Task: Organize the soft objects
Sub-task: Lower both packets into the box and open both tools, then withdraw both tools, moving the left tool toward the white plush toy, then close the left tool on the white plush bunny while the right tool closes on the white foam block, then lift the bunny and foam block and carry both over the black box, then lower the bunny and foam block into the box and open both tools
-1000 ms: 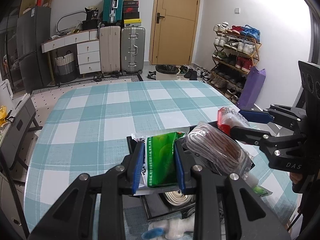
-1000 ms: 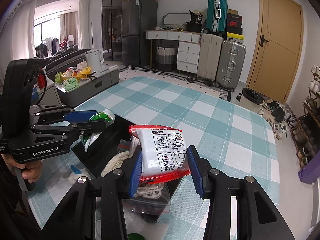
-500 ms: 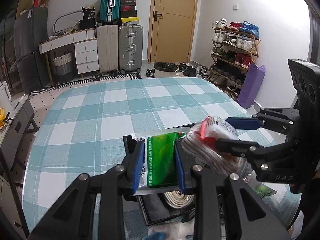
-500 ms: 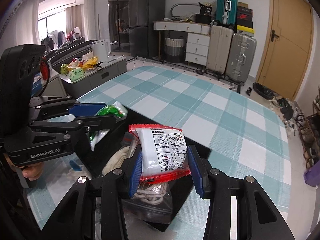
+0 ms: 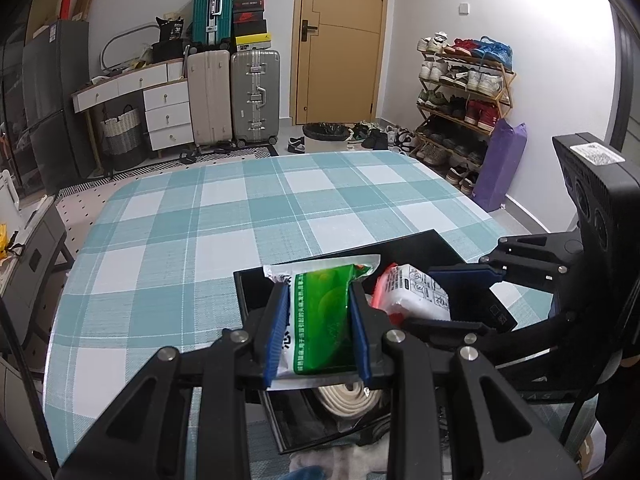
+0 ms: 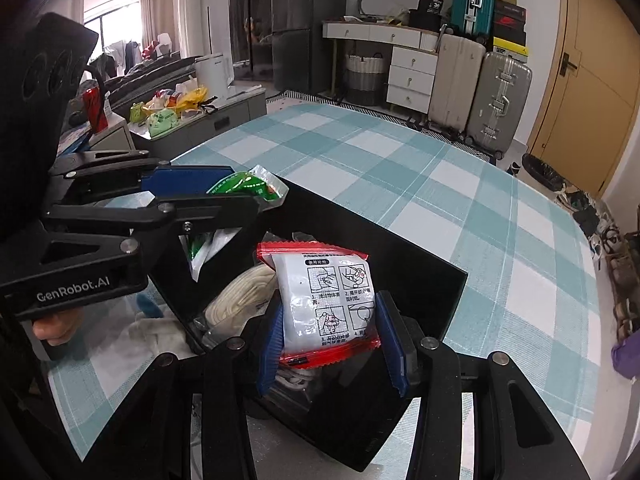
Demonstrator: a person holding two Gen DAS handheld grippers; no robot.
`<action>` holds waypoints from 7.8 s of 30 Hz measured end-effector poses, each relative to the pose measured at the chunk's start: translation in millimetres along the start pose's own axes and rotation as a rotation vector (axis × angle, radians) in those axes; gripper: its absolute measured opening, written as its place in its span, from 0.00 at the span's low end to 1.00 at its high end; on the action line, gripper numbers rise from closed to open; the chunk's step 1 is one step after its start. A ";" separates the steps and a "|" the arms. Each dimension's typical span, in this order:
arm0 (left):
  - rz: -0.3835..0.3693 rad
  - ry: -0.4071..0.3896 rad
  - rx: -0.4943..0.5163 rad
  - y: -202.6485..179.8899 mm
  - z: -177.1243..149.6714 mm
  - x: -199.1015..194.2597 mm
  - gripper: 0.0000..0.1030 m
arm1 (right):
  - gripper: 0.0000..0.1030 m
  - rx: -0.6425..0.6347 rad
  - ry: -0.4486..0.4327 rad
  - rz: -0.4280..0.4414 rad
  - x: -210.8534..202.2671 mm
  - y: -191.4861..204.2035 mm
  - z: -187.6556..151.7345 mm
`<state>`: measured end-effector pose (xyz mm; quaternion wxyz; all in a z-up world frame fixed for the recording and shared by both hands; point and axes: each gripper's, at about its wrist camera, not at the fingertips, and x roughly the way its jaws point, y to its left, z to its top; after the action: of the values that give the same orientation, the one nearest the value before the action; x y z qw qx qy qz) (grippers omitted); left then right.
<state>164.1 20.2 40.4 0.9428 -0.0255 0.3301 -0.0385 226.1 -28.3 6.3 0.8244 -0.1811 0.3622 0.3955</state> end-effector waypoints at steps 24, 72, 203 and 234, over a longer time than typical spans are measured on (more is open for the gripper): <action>-0.006 0.063 0.010 -6.5 -8.4 14.4 0.45 | 0.50 0.004 -0.086 -0.129 -27.4 -11.5 -3.9; -0.007 0.088 -0.071 1.4 -86.7 -31.4 1.00 | 1.00 0.256 -0.084 -0.009 -62.7 2.4 -83.7; 0.017 0.064 0.038 -13.2 -15.0 -3.0 0.87 | 0.72 0.196 -0.156 -0.152 -57.5 -5.4 -5.8; 0.020 0.086 0.064 -7.7 -17.2 9.5 0.96 | 0.91 0.128 -0.142 -0.118 -15.8 -12.1 15.2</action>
<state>160.4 11.3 21.7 0.9284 0.0096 0.3691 -0.0409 235.8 -35.1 28.4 0.8797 -0.1206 0.3159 0.3343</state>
